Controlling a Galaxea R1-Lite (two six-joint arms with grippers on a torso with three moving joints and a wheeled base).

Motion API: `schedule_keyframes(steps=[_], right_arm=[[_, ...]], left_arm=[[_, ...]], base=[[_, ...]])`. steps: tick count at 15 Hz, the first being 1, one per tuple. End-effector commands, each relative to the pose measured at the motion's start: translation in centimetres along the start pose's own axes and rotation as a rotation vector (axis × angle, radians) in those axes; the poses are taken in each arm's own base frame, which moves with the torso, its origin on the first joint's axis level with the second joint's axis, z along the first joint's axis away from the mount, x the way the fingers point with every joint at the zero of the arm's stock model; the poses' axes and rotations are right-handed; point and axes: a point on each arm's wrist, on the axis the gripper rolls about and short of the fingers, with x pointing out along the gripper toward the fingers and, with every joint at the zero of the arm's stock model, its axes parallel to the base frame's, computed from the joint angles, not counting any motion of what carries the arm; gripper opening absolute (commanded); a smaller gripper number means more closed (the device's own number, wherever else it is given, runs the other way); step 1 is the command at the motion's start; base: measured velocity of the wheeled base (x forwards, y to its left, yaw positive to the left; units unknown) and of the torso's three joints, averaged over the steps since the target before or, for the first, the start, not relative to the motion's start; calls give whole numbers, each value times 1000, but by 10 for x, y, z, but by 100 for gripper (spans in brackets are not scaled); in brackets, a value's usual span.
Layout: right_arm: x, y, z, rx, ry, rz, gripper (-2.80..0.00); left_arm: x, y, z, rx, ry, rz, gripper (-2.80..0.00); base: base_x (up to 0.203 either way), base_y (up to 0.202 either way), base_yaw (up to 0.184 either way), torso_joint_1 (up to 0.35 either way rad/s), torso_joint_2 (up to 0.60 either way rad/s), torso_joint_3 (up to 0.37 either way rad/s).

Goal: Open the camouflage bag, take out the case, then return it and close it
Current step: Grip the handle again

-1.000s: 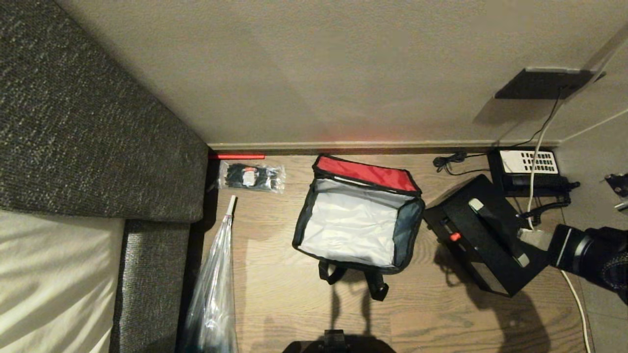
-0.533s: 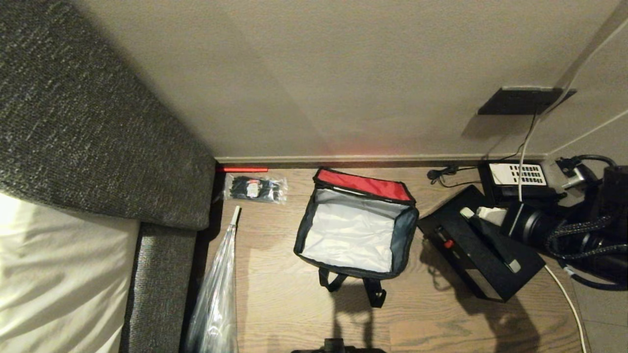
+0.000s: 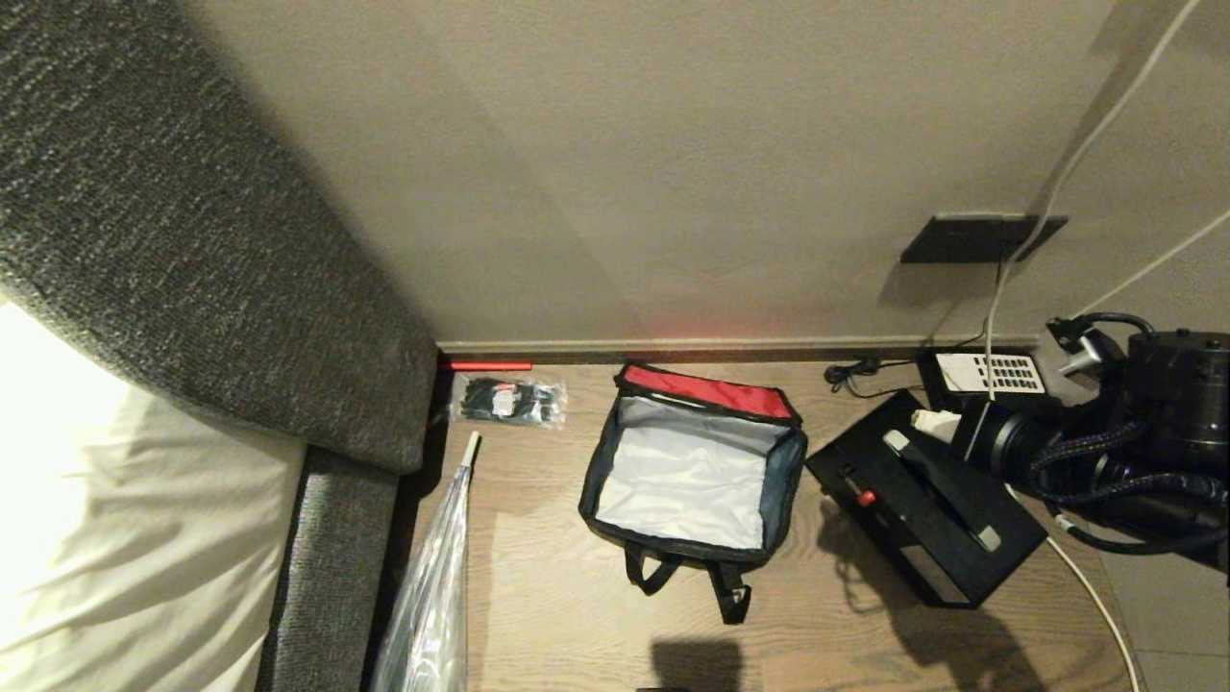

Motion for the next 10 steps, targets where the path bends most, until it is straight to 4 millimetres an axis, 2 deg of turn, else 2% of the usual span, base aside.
schedule_keyframes(steps=[1,4,10], right_arm=[[-2,0,0,0,-5,4,-280],[-5,-2,-6,-25,23,13,-280],[-10,-3,-9,-41,26,16,-280]], left_arm=[[0,0,-1,-2,0,1,-280],[0,0,-1,12,1,-2,-280],[0,0,-1,10,4,1,-280]], base=[[0,0,0,4,-6,209],[0,0,0,3,5,174],[0,0,0,3,1,20]])
